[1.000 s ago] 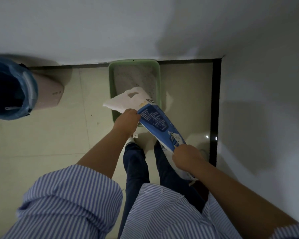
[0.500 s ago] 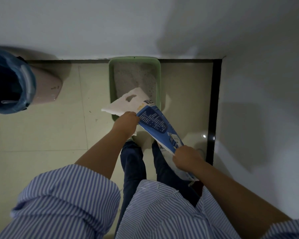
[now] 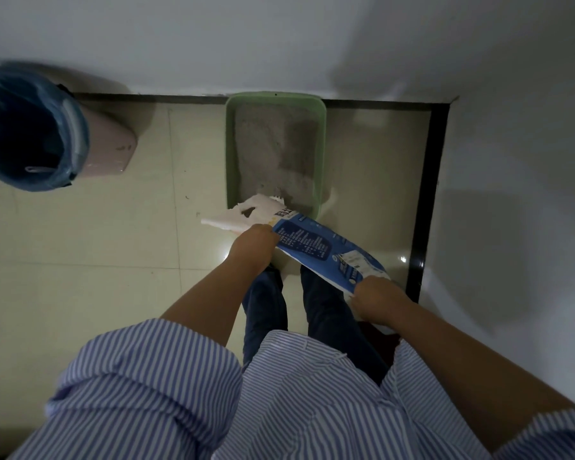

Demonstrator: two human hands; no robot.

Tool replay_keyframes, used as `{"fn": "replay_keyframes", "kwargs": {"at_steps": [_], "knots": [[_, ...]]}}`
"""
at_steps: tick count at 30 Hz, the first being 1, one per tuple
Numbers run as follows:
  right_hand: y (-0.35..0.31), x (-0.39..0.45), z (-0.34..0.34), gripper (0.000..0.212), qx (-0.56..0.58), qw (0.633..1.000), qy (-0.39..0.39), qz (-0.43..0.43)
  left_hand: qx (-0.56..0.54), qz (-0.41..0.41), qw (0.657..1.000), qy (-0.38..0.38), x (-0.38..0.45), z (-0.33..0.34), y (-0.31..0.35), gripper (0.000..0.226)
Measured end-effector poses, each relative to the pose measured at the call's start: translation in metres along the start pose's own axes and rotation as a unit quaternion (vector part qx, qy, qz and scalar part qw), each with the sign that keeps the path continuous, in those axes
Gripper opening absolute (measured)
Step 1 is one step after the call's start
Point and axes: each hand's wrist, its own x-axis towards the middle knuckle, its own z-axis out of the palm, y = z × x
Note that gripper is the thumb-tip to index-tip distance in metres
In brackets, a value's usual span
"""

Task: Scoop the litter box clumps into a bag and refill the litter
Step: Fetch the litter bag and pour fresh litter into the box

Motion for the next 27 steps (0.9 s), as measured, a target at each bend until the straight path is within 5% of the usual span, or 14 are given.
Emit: {"fn": "replay_keyframes", "kwargs": {"at_steps": [19, 22, 25, 27], "knots": [[0.013, 0.001, 0.007, 0.029, -0.027, 1.0, 0.01, -0.004, 0.008, -0.001, 1.0, 0.017, -0.004, 0.0, 0.009, 0.039], [0.016, -0.002, 0.01, 0.016, 0.002, 0.998, 0.05, -0.028, 0.014, 0.009, 1.0, 0.016, 0.001, -0.002, 0.018, 0.038], [0.024, -0.014, 0.009, 0.03, -0.064, 0.994, 0.091, -0.021, 0.018, 0.015, 1.0, 0.013, 0.006, -0.005, 0.026, 0.037], [0.029, -0.012, 0.015, 0.021, -0.023, 0.998, 0.054, -0.018, 0.022, 0.023, 0.999, 0.012, 0.008, -0.007, 0.032, 0.037]]}}
